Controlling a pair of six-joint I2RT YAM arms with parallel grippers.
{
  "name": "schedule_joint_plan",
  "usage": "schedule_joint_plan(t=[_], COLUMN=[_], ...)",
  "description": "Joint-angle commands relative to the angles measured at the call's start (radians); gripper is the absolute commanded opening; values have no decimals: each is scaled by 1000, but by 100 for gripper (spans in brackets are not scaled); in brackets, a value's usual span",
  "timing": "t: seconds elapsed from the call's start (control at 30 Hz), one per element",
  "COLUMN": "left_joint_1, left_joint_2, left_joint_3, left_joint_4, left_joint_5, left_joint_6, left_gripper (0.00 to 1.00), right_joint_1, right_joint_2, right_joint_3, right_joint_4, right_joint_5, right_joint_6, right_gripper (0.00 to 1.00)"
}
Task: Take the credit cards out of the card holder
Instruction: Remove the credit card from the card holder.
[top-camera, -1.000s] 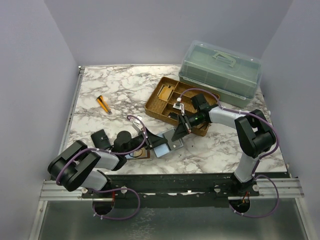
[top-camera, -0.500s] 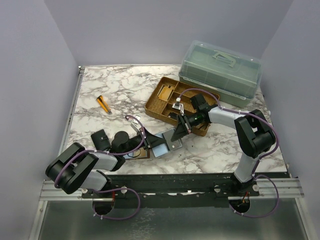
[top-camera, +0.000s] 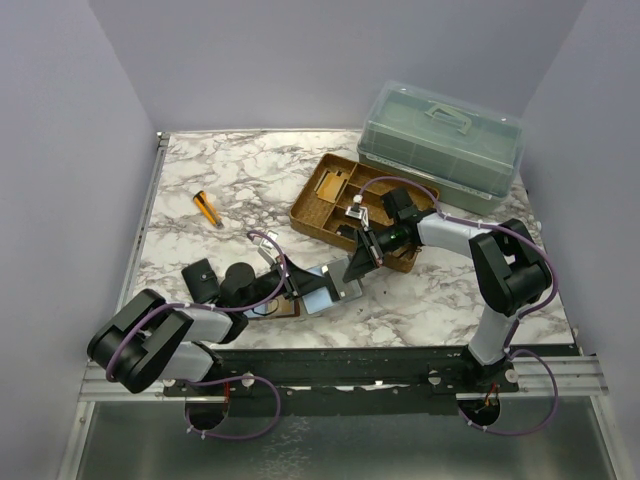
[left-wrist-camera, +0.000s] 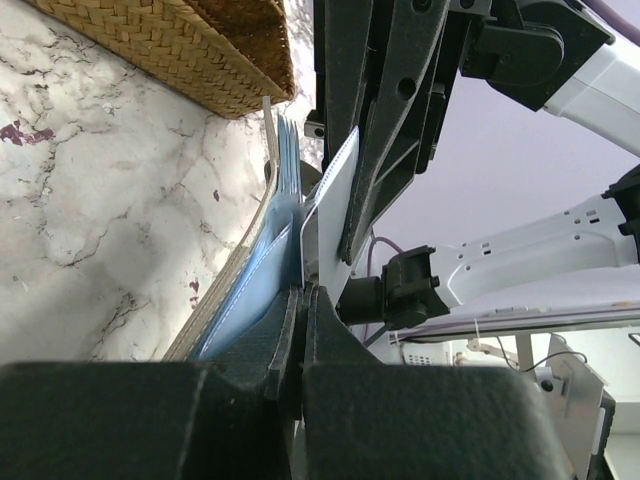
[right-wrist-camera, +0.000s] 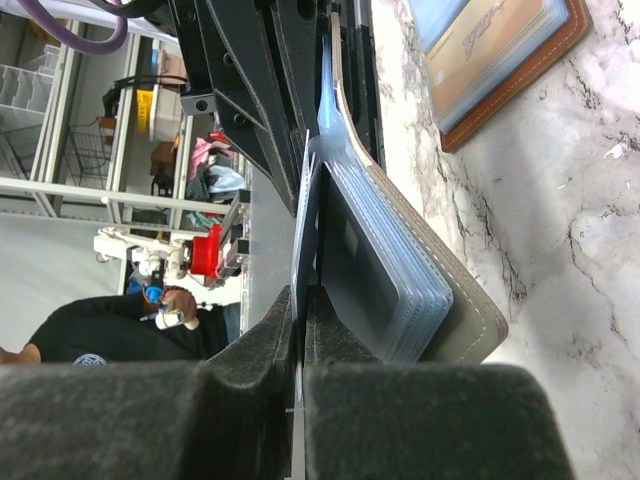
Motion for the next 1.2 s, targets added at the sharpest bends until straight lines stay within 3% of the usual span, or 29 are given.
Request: schedule_joint_plan(t=[0.0, 0.1, 0.17, 0.3, 0.47, 0.7, 0.9, 1.13, 1.17], left_joint_1=[12, 12, 11, 12, 12, 12, 12, 11, 12], left_joint_2=[-11, -4, -2, -4, 3, 42, 102, 154, 161], left_joint_3=[-7, 5, 10, 14, 20, 55, 60, 64, 66], left_joint_4=[-17, -18, -16, -16, -14, 23, 116, 185, 189], left_joint_5=[21, 42, 47, 49, 54, 81, 96, 108, 110], left_joint_6=[30, 25, 18, 13, 9, -13, -55, -83, -83], left_gripper=[0, 2, 20, 41, 48, 49, 43, 23, 17], right_joint_1=[-10, -9, -9, -9, -9, -9, -9, -9, -10], right_joint_2=[-9, -4, -3, -5, -6, 4, 6, 14, 14], right_joint_3=[-1, -1, -2, -9, -15, -15, -18, -16, -16], right_joint_4=[-1, 9, 15, 38, 57, 71, 74, 73, 72], right_joint_5=[-81, -95, -107, -125, -139, -157, -154, -149, -149], right_joint_6=[13, 23, 30, 50, 67, 83, 84, 83, 83], right_gripper=[1, 0, 0, 0, 0, 0, 0, 0, 0])
